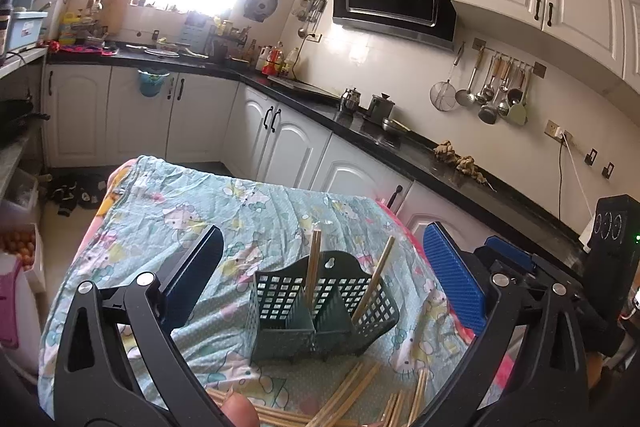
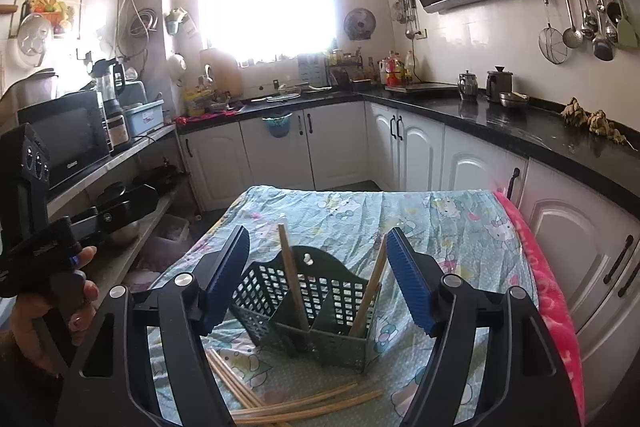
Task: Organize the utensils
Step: 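Lower the chopsticks into the caddy and open both tools, then move the left tool down to the loose chopsticks and close on one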
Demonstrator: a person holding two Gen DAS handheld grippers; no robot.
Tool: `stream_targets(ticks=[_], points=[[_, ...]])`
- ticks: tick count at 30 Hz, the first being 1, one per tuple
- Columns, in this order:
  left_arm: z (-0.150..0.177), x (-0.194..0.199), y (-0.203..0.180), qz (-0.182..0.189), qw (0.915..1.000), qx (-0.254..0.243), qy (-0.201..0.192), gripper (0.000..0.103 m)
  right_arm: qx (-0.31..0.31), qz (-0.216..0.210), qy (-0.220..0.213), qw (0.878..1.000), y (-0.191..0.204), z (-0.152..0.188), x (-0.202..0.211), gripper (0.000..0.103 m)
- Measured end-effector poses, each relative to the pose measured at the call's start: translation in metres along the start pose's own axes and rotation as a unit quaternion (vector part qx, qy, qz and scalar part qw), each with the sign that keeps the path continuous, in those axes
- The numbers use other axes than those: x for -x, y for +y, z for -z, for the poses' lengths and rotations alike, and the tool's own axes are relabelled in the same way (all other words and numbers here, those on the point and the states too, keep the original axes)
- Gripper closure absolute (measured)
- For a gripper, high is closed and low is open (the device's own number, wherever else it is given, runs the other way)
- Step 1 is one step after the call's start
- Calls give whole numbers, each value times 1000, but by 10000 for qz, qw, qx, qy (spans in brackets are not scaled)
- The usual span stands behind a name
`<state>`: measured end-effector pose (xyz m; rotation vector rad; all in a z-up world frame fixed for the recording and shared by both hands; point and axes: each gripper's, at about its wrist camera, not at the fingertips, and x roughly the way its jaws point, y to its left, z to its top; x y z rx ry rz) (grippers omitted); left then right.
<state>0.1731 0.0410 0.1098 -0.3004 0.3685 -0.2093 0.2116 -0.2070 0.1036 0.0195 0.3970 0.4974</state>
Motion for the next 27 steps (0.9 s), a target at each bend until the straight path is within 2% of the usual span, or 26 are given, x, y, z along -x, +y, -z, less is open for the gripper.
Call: stream_targets(ticks=[17,27], points=[[32,26,3,4,9999,25,138,11,155,-80,200,9996,17,30,26,33],[54,39,17,-167,9993,196,257,11,191,-163,400,9989,27,54,31,33]])
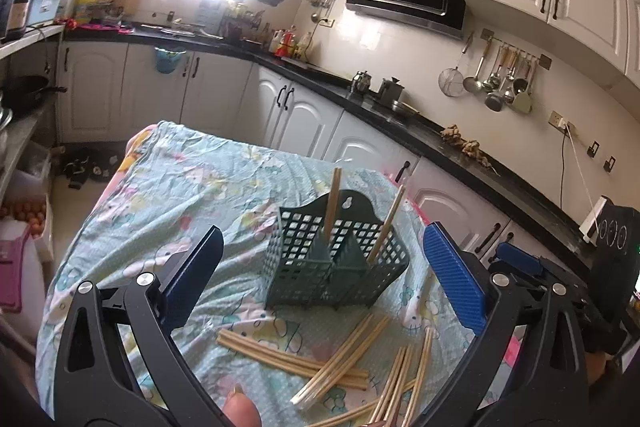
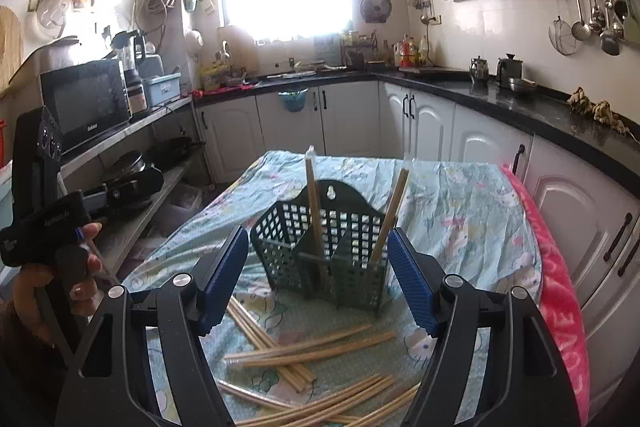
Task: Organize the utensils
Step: 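Move the left tool down to the loose chopsticks and close on one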
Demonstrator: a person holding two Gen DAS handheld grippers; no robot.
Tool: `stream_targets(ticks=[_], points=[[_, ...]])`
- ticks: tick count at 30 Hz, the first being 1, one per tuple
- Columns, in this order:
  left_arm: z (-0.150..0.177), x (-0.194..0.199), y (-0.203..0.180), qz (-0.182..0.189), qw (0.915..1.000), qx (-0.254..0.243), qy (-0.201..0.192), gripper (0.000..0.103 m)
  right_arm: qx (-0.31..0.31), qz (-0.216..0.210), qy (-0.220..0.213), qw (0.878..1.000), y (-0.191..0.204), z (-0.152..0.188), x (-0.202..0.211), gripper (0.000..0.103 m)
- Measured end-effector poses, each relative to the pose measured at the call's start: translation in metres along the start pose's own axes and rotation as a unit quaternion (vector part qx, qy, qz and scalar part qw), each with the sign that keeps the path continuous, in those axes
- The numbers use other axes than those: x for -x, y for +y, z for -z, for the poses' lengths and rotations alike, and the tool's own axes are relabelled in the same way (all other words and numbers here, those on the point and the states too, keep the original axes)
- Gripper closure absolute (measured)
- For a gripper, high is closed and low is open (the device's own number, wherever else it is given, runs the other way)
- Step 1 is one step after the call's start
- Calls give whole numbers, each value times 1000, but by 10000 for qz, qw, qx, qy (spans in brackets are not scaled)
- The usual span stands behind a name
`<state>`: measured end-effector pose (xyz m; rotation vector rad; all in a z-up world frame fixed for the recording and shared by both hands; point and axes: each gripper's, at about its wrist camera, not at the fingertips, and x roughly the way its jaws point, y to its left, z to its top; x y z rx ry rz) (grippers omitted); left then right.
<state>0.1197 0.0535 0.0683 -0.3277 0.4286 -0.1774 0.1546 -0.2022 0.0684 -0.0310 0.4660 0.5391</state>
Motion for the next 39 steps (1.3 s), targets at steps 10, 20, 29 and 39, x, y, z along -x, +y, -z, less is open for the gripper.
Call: stream_targets(ticks=[10,20,29,39], points=[[23,2,24,-250,9993,132,254,11,5,14,236,9997,3,22,-3,33],[53,-2,41,-410,9970,176,629,11,8,82,522,9986,2,45,-9,33],[87,-19,49,-486,9905,256,1259,22,3,171,726,9972,-1,62,-14,33],[117,-51,85,-678,9747,791,1979,75,-22,249,938,9953,-8,75,-24,34]])
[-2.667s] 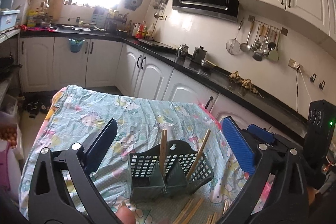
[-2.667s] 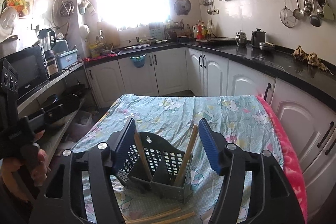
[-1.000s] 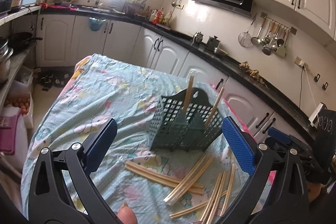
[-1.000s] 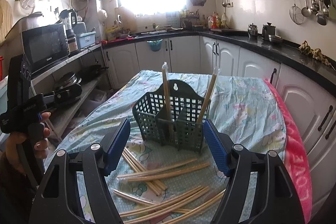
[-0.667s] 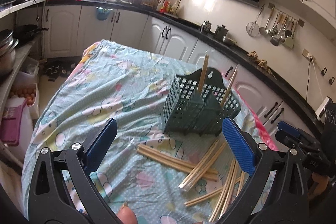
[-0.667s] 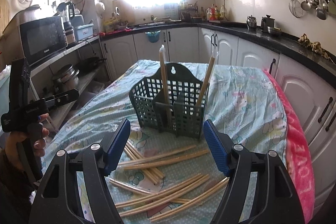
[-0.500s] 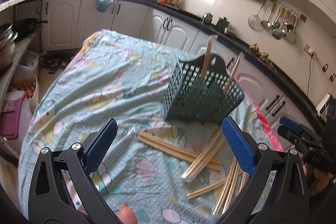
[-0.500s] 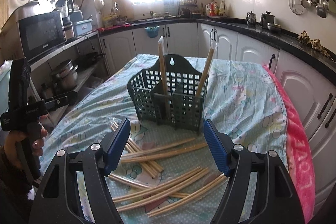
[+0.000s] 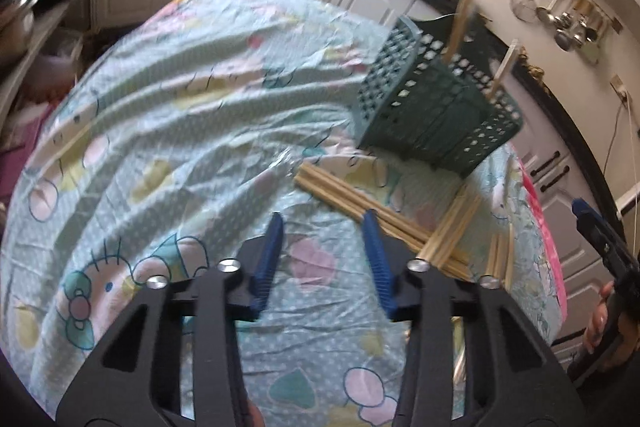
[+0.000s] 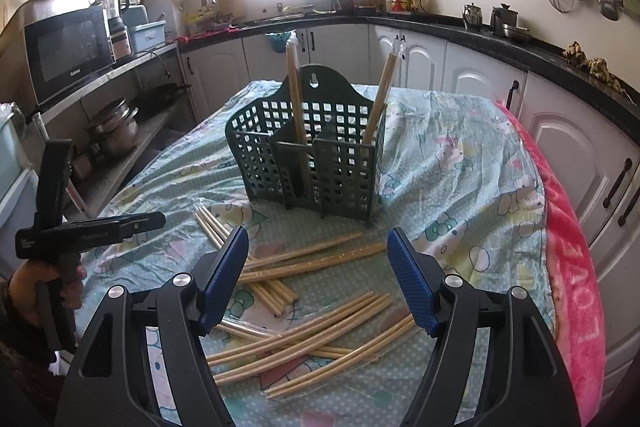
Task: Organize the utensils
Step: 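Move the left tool down to the loose chopsticks and close on one, then close the right tool on a chopstick while the left tool holds its chopstick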
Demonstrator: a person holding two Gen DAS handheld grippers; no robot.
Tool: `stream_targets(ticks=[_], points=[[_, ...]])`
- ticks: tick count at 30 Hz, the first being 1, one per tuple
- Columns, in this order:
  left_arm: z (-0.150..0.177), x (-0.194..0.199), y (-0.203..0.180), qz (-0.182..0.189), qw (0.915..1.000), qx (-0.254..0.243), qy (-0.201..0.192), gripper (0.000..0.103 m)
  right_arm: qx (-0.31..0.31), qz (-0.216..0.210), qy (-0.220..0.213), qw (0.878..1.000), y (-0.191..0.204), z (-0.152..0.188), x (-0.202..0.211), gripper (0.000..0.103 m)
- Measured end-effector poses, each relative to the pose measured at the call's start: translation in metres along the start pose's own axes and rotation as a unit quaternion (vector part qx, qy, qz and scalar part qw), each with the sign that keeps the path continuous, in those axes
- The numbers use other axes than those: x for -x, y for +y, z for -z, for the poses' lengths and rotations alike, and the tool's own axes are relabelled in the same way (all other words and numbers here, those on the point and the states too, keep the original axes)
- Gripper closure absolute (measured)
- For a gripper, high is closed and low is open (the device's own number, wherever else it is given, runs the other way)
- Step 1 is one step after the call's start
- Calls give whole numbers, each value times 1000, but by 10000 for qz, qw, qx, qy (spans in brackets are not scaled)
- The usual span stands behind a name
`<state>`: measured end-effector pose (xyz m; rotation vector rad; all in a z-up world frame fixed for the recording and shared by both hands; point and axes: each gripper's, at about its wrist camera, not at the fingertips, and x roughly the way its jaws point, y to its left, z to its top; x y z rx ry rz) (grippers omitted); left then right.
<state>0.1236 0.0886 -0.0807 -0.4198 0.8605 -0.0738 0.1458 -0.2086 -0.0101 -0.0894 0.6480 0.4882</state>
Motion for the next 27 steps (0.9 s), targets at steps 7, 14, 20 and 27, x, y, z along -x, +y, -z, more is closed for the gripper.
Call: stream_targets(ticks=[7,14,20,27], points=[[-11,-23,26,52,9986,495,195,83,-6,46,251,9997,-5,8,-16,42],[-25,-42,41,162,9955,888,301,87,10,65,490,9988,-10,15,-30,49],[-33,-51,46,297,9931,1086,317,91,-110,69,794,9968,-21,23,-44,55],[-37,-58,54,419,9908,1257,278,98,-336,-56,1178,9925,-35,33,-60,60]])
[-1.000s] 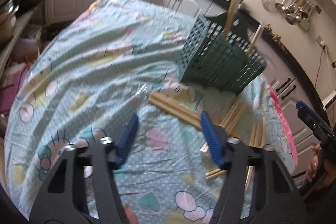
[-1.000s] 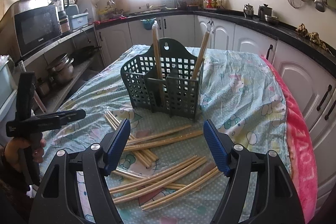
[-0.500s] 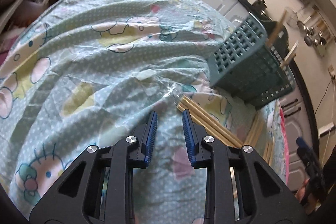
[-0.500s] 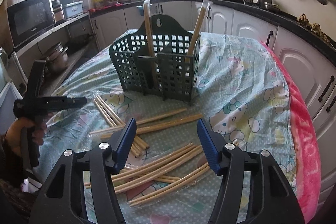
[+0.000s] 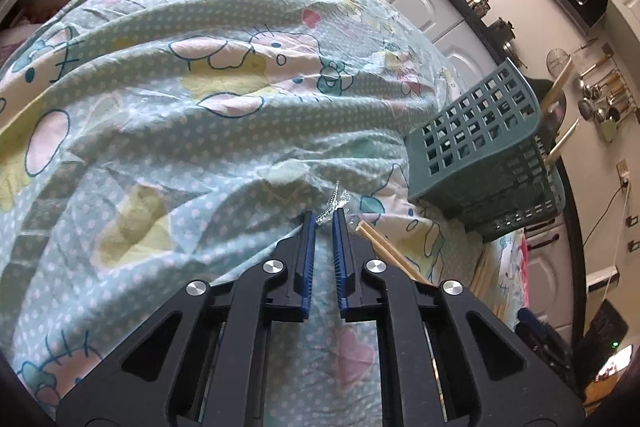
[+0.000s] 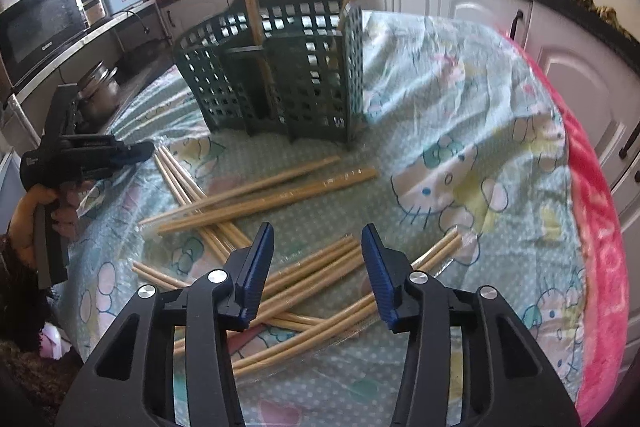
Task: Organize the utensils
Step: 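Close the right tool on a chopstick while the left tool holds its chopstick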
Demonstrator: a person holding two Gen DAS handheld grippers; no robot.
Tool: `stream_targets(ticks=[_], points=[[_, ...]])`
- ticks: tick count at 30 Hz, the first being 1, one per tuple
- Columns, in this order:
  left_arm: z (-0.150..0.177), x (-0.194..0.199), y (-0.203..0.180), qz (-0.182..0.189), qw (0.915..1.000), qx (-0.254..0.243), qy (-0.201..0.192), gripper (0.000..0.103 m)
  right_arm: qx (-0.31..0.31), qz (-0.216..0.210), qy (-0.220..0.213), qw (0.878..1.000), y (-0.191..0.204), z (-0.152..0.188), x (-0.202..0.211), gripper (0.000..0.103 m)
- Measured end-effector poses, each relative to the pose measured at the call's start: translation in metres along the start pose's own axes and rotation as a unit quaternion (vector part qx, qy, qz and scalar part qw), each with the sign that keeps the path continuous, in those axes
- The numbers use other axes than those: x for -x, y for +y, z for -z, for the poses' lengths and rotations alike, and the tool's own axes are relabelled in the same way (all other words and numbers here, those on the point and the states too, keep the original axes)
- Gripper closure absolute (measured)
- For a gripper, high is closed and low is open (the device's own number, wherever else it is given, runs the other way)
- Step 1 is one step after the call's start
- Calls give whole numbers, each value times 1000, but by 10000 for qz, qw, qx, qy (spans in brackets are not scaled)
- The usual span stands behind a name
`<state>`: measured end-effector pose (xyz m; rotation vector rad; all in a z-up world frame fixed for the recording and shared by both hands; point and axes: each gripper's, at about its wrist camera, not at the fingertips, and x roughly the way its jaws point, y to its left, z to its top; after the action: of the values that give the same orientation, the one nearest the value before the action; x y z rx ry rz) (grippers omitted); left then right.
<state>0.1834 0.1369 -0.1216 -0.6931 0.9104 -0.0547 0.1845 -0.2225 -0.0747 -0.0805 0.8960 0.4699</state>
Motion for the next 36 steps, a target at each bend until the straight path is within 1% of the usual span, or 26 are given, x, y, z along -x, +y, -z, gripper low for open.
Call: stream_targets(ticks=[10,15,16,19,20,24,27,30,33,36], points=[[-6,-3,5,143,9998,96,-44,99,-699,50,265,9972,-30,2,-17,60],[-10,-8,7,214,9997,137,-8,99,-927,-43,360,9950,-40,0,-26,61],[-10,-8,8,236,9996,152,-2,99,-954,-62,371,9947,-41,0,-28,62],[-11,-10,11,359,9990,247,16,99,-1048,-63,381,9937,-44,0,-32,74],[-11,-11,12,413,9987,289,27,99,-1059,-58,371,9937,-44,-1,-33,81],[-13,-12,15,566,9976,390,58,100,-1167,-76,264,9928,-48,-1,-27,94],[-14,-14,17,694,9965,470,73,100,-1219,-116,151,9924,-49,-2,-19,94],[-13,-14,19,797,9953,530,107,100,-1127,-70,59,9936,-45,-4,-12,95],[-12,-14,16,767,9958,485,101,100,-1079,-56,-41,9941,-42,-7,-5,95],[-10,-13,12,647,9972,381,55,99,-1027,-45,-146,9946,-39,-11,2,95]])
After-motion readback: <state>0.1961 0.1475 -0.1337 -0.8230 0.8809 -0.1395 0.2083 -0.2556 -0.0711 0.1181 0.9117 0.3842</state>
